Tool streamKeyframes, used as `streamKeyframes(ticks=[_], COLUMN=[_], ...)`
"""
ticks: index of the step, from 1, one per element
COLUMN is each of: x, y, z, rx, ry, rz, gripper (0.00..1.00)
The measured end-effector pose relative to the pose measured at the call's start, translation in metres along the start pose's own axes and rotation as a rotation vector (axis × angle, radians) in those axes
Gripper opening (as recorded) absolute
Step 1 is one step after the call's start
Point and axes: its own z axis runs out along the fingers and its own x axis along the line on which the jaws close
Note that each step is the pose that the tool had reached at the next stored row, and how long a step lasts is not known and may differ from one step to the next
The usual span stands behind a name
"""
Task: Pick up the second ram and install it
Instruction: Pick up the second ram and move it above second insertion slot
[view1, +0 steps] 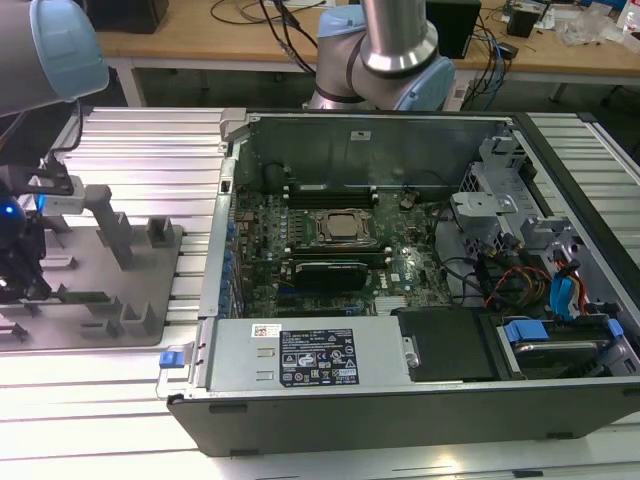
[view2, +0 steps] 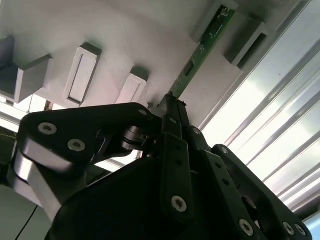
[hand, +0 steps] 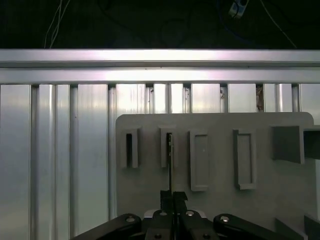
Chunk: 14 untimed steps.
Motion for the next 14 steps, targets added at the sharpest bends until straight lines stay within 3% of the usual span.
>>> streamKeyframes(ticks=[5, 8, 14], x=[-0.0005, -0.0010, -0.0017], y=[0.0009, 0.0019, 0.0034], z=[-0.0210, -0.0437, -0.0780], rx=[0.0001, 0.0001, 0.0002], ry=[-0.0001, 0.0000, 0.0000], rz=[0.000, 0.000, 0.000], gripper=[0.09, 0.09, 0.09])
